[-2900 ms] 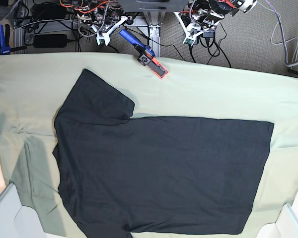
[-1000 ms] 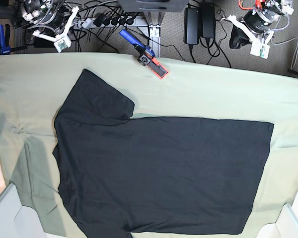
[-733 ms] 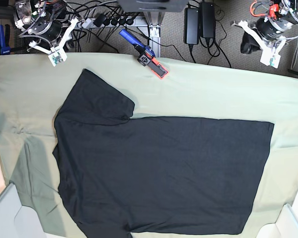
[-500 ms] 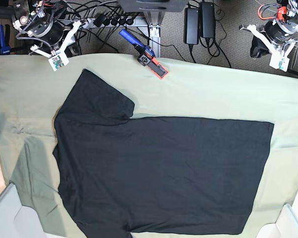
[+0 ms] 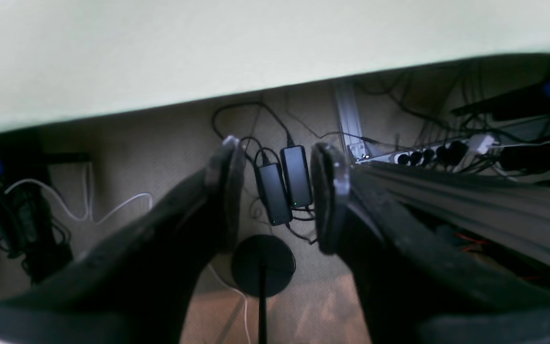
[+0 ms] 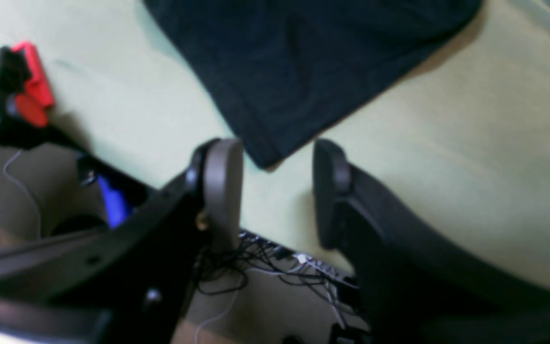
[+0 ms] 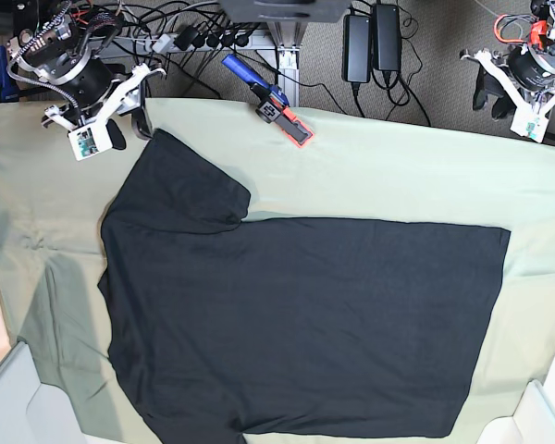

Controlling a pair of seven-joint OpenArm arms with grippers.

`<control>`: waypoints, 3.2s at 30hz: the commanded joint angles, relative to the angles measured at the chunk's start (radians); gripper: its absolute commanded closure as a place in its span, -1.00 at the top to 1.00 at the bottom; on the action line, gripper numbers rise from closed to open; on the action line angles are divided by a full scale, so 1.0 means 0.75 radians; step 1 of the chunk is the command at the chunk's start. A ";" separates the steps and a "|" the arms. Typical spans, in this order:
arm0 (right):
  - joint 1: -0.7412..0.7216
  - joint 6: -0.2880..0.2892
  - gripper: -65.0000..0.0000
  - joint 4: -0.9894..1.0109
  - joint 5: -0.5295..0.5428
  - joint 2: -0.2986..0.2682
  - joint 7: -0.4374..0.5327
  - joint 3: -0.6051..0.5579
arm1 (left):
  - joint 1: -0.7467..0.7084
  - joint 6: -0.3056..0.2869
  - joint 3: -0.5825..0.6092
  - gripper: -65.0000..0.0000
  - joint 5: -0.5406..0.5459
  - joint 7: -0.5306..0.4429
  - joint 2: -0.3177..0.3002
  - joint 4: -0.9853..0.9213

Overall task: Fold the T-shirt properly
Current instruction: 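Move the right gripper down toward the black shirt's shoulder corner, then grasp the shirt's shoulder corner with the right gripper, then move the left gripper to the shirt's hem corner and grasp it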

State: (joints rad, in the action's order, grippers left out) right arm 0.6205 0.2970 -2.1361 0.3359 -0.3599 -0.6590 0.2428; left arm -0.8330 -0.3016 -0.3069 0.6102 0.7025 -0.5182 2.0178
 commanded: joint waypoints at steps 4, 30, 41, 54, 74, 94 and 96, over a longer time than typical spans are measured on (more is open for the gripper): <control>-0.103 -0.041 -0.22 0.053 -0.046 0.019 0.046 0.035 | -0.009 -0.012 -0.010 -0.16 0.015 -0.056 -0.019 0.021; -0.433 -0.078 -0.22 0.441 -0.034 0.476 0.002 0.048 | -0.009 -0.008 -0.010 -0.16 -0.066 -0.074 -0.019 0.021; -0.432 -0.078 -0.22 0.405 0.033 0.453 -0.024 0.249 | -0.009 -0.008 -0.010 -0.16 -0.065 -0.073 -0.019 0.021; -0.440 -0.077 -0.22 0.501 0.112 0.387 0.005 0.333 | -0.002 -0.007 -0.010 -0.16 -0.061 -0.074 -0.020 0.021; -0.442 -0.063 -0.22 0.504 0.099 0.572 -0.002 0.133 | -0.002 -0.008 -0.010 -0.16 -0.061 -0.073 -0.019 0.021; -0.439 -0.062 -1.00 0.504 -0.041 0.561 0.009 0.133 | 0.273 -0.003 -0.010 -0.01 -0.009 0.006 -0.215 -0.008; -0.439 -0.062 -1.00 0.504 -0.046 0.561 0.009 0.133 | 0.335 0.004 -0.010 -0.01 -0.009 -0.019 -0.214 -0.066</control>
State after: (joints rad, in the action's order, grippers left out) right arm 0.2932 0.2768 -1.7439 0.3134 0.0662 -0.6548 0.3424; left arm -0.5858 -0.2996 -0.3061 0.6014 0.7074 -0.6617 1.9568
